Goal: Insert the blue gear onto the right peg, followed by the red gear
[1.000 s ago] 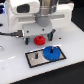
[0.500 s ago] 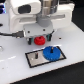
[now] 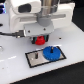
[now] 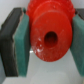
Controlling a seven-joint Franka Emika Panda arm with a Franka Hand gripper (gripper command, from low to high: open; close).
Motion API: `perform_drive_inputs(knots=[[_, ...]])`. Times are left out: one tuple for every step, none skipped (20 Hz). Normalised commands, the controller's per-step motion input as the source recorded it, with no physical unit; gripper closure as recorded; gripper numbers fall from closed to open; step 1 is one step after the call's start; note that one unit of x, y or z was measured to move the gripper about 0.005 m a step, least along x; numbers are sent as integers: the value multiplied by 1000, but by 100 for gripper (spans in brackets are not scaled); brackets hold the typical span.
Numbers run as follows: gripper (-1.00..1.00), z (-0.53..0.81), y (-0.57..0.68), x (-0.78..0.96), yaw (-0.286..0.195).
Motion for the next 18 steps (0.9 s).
perform_drive_inputs(knots=[[100, 509, 10, 212, 0], [100, 549, -16, 242, 0], [100, 532, 19, 341, 0], [100, 532, 11, 403, 0], [100, 497, -1, 413, 0], [100, 460, 9, 437, 0], [100, 459, 17, 471, 0], [100, 446, 10, 515, 0], [100, 421, 37, 543, 0], [100, 357, -38, 548, 0], [100, 379, 27, 602, 0], [100, 392, 27, 597, 0], [100, 373, 18, 615, 0], [100, 324, 41, 615, 0], [100, 314, 37, 599, 0], [100, 194, 48, 589, 0], [100, 297, 29, 587, 0], [100, 310, 46, 633, 0]])
